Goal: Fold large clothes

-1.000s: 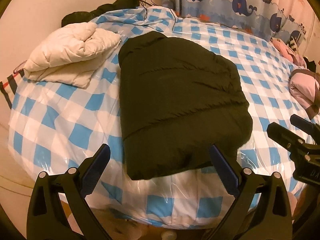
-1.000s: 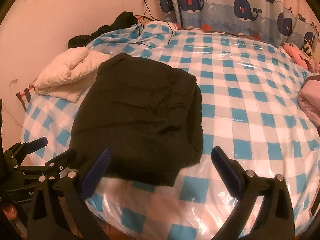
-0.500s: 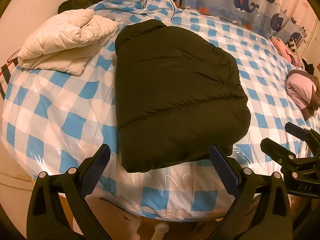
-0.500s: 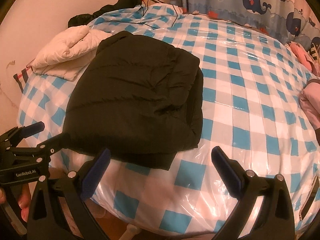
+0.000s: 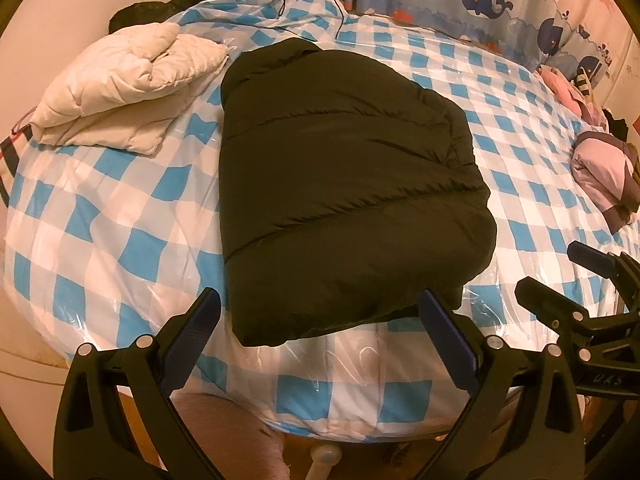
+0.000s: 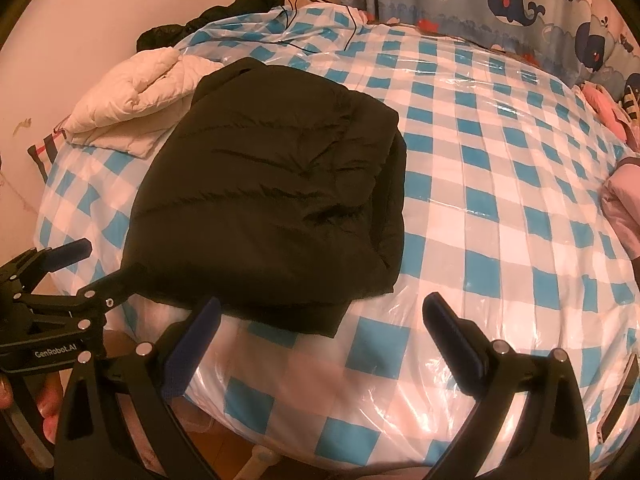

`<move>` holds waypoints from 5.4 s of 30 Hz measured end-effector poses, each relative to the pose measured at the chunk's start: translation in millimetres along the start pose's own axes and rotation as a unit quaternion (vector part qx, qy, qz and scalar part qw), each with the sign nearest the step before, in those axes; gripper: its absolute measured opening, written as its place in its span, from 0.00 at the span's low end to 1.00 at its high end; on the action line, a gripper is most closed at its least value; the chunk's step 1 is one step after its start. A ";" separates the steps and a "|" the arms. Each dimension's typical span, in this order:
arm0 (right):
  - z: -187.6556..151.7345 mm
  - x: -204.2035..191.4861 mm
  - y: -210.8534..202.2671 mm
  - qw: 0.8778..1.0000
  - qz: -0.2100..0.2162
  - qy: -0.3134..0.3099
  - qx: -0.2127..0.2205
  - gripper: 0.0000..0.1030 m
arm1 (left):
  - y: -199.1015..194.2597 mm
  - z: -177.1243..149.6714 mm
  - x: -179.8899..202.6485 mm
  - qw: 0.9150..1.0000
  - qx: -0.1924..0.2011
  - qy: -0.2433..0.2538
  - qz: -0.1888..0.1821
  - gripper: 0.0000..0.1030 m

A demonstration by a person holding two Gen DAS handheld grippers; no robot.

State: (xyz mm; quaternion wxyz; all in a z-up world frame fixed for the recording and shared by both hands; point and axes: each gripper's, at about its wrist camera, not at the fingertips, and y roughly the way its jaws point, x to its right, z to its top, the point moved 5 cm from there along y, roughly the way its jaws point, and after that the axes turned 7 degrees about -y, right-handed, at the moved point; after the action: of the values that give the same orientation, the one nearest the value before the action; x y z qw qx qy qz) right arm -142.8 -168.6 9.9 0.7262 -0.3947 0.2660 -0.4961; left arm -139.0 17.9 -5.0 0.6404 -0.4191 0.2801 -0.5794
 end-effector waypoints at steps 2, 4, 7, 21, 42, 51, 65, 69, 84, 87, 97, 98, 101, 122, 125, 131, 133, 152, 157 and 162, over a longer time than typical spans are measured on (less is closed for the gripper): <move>-1.6 -0.9 1.3 1.000 0.001 -0.002 -0.002 0.94 | -0.4 -1.0 -0.3 1.000 0.000 0.000 0.000 0.92; -3.5 -1.5 3.4 1.000 0.002 -0.003 -0.003 0.94 | -0.2 -0.6 -0.6 1.000 0.001 0.000 0.001 0.92; -4.3 -2.4 4.0 1.000 0.003 -0.004 -0.003 0.94 | -0.3 -0.8 -1.0 1.000 0.000 0.000 0.001 0.92; -6.6 -5.0 7.7 1.000 0.007 -0.009 -0.007 0.94 | -0.1 -1.0 -1.4 1.000 0.000 0.000 0.001 0.92; -6.5 -6.1 7.2 1.000 0.006 -0.009 -0.006 0.94 | -1.2 0.1 -3.0 1.000 0.003 0.001 0.002 0.92; -6.7 -6.5 7.2 1.000 0.007 -0.008 -0.006 0.94 | -8.2 3.8 -1.6 0.999 0.033 0.019 0.022 0.92; -8.1 -4.3 5.5 1.000 0.007 -0.009 -0.006 0.94 | -17.9 2.5 -0.6 0.999 0.041 -0.001 0.018 0.92; -8.8 -4.0 5.5 1.000 0.007 -0.009 -0.006 0.94 | -17.7 -2.2 1.9 0.999 0.036 0.003 0.025 0.92; -10.1 -7.6 4.8 1.000 0.006 -0.008 -0.007 0.94 | -16.6 -11.9 5.9 1.000 0.022 0.003 0.021 0.92; -10.4 -7.0 4.9 1.000 0.006 -0.007 -0.007 0.94 | -17.2 -13.8 7.8 1.000 0.022 0.003 0.021 0.92; -11.9 -8.8 5.4 1.000 0.007 -0.006 -0.008 0.94 | -17.0 -17.1 9.6 1.000 0.018 -0.002 0.012 0.92; -11.8 -8.1 5.4 1.000 0.006 -0.006 -0.007 0.94 | -16.9 -16.0 8.9 1.000 0.018 -0.002 0.011 0.92; -11.9 -7.8 5.4 1.000 0.006 -0.005 -0.008 0.94 | -17.0 -16.0 8.7 1.000 0.019 -0.001 0.013 0.92; -14.2 -7.4 6.1 1.000 0.007 -0.004 -0.008 0.94 | -21.4 -15.3 8.3 1.000 0.020 0.001 0.011 0.92; -17.5 -7.8 7.3 1.000 0.008 -0.004 -0.008 0.94 | -21.3 -14.9 8.6 1.000 0.020 0.000 0.012 0.92; -26.9 -5.4 9.8 1.000 0.009 -0.002 -0.009 0.94 | -22.7 -13.0 8.8 1.000 0.020 0.003 0.015 0.92; -27.7 -0.6 9.2 1.000 0.010 -0.001 -0.008 0.94 | -22.8 -12.9 10.4 1.000 0.019 0.003 0.015 0.92; -26.3 2.7 12.1 1.000 0.013 -0.004 -0.014 0.94 | -22.2 -12.8 13.3 1.000 0.019 0.004 0.017 0.92; -27.3 4.6 16.5 1.000 0.014 -0.004 -0.017 0.94 | -18.4 -12.5 13.5 1.000 0.022 0.010 0.020 0.92; -29.7 6.3 18.3 1.000 0.015 -0.004 -0.019 0.94 | -18.6 -12.6 13.2 0.999 0.027 0.009 0.022 0.92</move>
State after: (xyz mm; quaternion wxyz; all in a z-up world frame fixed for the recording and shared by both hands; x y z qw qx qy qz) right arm -154.2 -180.0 -21.6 0.7270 -0.4062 0.2786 -0.4784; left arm -156.8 2.7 6.4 0.6615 -0.3902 0.2794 -0.5763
